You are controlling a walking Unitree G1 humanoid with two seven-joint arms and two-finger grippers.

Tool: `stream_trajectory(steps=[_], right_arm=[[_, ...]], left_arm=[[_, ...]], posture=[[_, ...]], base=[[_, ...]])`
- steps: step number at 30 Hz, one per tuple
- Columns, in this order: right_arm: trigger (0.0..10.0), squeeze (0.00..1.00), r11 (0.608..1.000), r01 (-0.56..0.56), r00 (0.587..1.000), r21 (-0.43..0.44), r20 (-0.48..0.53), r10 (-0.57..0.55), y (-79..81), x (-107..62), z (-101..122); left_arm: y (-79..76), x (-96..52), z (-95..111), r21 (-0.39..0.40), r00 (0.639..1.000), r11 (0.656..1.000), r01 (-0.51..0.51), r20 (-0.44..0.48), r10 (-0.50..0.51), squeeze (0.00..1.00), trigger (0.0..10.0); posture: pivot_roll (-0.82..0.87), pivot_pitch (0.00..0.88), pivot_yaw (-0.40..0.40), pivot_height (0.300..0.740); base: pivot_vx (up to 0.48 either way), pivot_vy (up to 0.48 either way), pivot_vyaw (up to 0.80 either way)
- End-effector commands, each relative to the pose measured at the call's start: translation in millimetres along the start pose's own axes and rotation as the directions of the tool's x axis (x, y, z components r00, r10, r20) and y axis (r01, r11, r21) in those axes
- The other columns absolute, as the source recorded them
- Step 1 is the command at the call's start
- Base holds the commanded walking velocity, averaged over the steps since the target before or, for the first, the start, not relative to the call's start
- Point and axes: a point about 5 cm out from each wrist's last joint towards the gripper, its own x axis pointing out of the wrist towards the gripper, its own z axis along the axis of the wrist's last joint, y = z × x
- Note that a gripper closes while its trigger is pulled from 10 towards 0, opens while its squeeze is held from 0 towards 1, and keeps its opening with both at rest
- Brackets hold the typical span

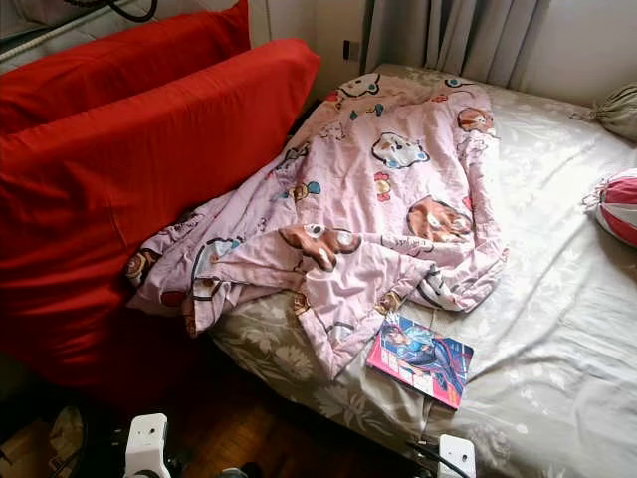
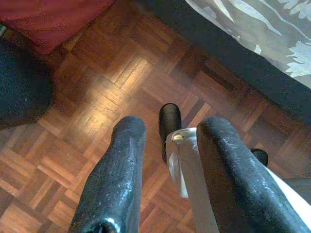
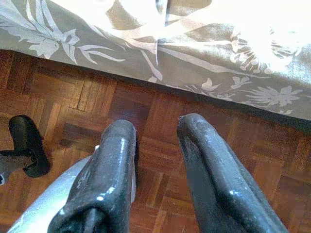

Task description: Clean up the room

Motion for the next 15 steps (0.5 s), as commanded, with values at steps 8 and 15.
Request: stream_trajectory(steps=[8,15], right_arm=[[10.0,0.0,1.0,0.005,1.0,0.0,-0.018,-0.005,-1.9,-1.3,-5.9],[10.0,0.0,1.0,0.005,1.0,0.003,-0.016,-0.005,-2.1,-1.3,-5.9]], left_arm=[[5.2,-2.5,-8.9,0.0,0.999,1.0,-0.014,-0.035,0.014,0.0,10.0],[5.2,-2.6,-9.0,-0.002,0.999,1.0,-0.016,-0.034,0.015,0.0,10.0]], posture=[[0.07,0.16,-0.015,0.74],[0.07,0.162,-0.017,0.74]], base=[[0.269,0.0,0.0],[0.27,0.0,0.0]])
